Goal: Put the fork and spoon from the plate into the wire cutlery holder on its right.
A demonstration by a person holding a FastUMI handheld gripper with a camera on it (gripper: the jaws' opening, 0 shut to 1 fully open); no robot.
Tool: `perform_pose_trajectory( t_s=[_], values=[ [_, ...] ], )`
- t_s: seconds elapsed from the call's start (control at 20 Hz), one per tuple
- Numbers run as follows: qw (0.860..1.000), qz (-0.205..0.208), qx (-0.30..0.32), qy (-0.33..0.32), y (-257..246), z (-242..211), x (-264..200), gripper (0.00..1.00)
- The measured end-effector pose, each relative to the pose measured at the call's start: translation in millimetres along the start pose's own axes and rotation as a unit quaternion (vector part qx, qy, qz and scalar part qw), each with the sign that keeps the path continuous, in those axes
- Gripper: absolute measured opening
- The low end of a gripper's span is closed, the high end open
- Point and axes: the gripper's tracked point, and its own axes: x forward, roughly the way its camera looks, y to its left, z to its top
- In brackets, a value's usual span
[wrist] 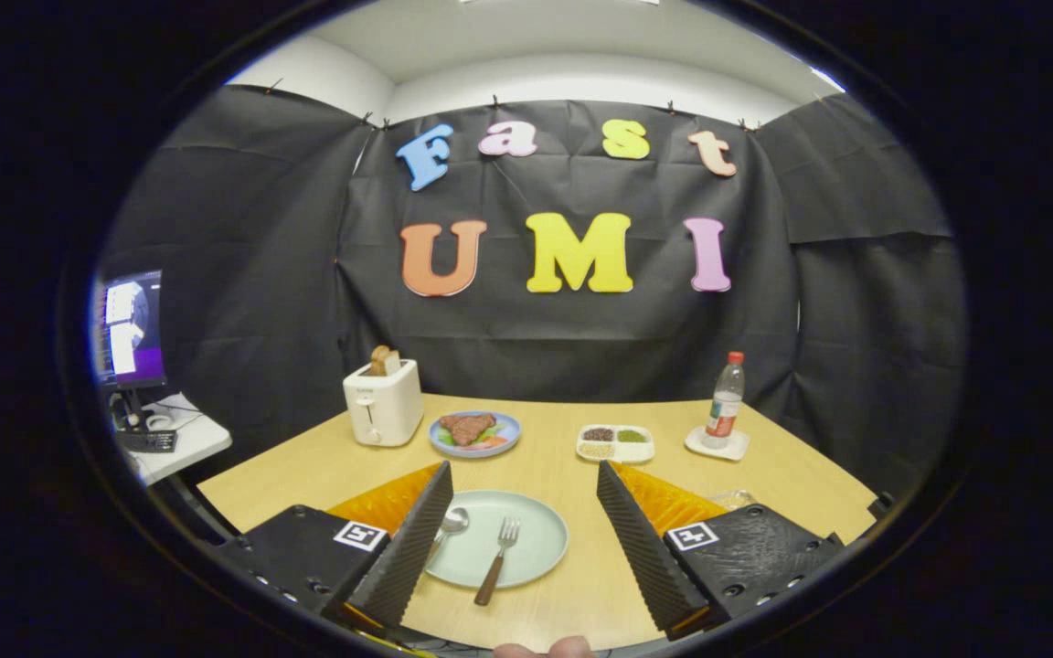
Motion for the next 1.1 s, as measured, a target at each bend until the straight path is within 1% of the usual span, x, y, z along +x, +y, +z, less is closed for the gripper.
perform_pose_trajectory(
  t_s=[0.15, 0.3, 0.5, 0.65, 0.7, 0.75, 0.85, 0.95, 1.05, 1.1],
  values=[
    [0.999, 0.0, -0.02, 0.036, 10, -27, 19, 0.95],
    [0.996, 0.0, -0.022, 0.086, 15, -58, 41, 0.95],
    [0.985, 0.002, -0.024, 0.171, 17, -96, 66, 0.96],
    [0.975, 0.007, -0.008, 0.22, 17, -118, 77, 0.94],
    [0.973, 0.006, -0.006, 0.232, 18, -124, 79, 0.89],
    [0.97, 0.003, -0.007, 0.243, 17, -129, 81, 0.87],
    [0.965, 0.001, -0.006, 0.262, 16, -140, 85, 0.8],
    [0.959, -0.002, 0.013, 0.284, 20, -150, 83, 0.71],
    [0.951, -0.003, 0.024, 0.308, 22, -161, 85, 0.63],
    [0.95, -0.008, 0.024, 0.312, 21, -164, 85, 0.57]
  ],
)
